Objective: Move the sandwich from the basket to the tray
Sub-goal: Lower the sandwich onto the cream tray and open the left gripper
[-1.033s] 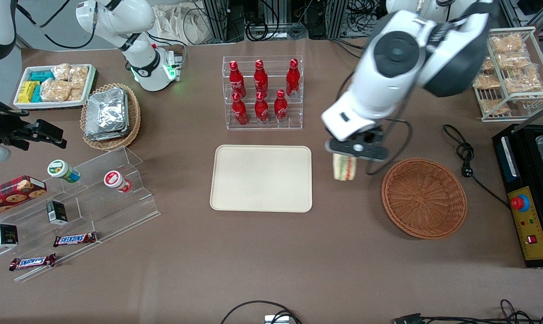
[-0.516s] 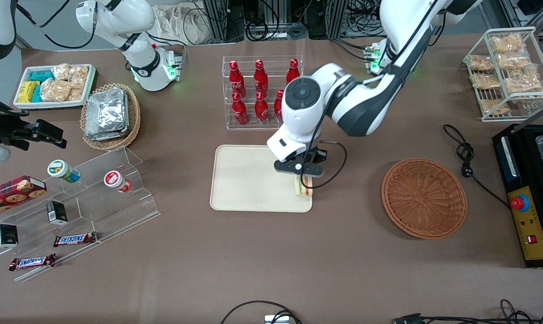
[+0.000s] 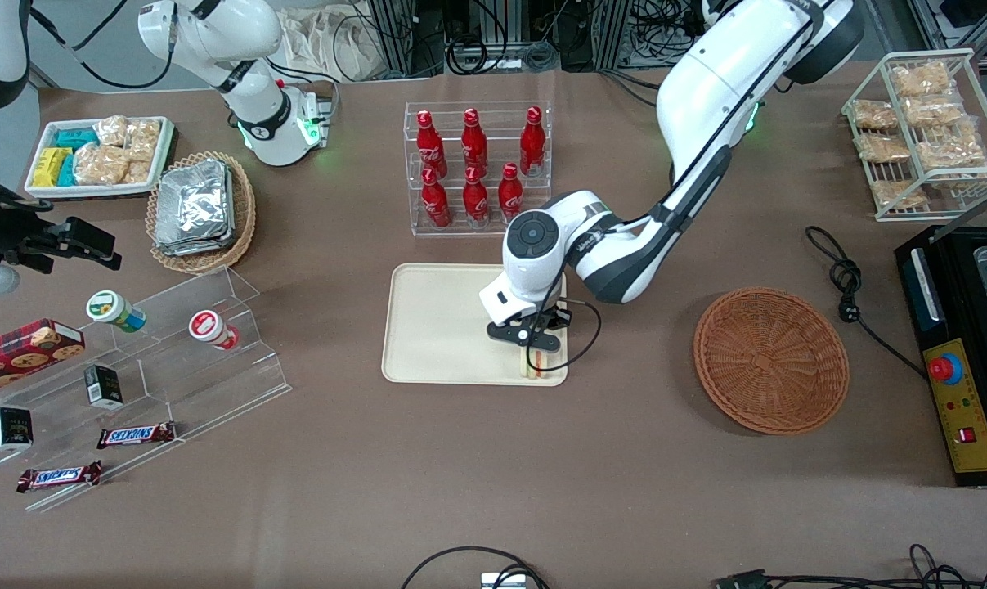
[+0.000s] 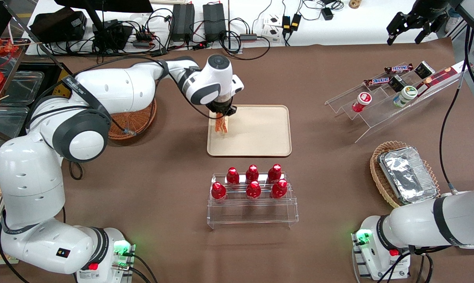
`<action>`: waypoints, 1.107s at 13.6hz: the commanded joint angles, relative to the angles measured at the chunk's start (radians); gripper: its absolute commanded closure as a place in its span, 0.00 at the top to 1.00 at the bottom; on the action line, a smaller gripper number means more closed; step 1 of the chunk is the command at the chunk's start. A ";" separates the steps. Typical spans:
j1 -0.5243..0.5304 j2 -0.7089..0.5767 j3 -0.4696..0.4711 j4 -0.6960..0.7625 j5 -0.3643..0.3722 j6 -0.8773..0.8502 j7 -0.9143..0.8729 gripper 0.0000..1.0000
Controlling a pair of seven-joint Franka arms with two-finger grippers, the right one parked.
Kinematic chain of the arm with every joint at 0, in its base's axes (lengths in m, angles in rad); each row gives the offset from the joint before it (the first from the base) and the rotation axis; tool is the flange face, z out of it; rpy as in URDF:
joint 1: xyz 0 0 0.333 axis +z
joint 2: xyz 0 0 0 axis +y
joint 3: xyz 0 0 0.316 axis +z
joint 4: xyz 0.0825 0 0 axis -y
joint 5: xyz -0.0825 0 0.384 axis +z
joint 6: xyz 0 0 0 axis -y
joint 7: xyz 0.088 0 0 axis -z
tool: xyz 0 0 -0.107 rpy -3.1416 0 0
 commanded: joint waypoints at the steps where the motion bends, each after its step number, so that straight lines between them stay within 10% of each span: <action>1: -0.003 -0.028 -0.004 -0.038 0.039 0.014 -0.052 0.00; 6: -0.003 -0.001 -0.004 -0.036 0.109 0.016 -0.113 0.00; 8: -0.005 0.007 -0.004 -0.035 0.114 0.019 -0.154 0.41; 9: -0.005 0.007 -0.004 -0.036 0.115 0.030 -0.156 0.91; 15: -0.002 -0.007 -0.002 -0.035 0.111 0.045 -0.148 1.00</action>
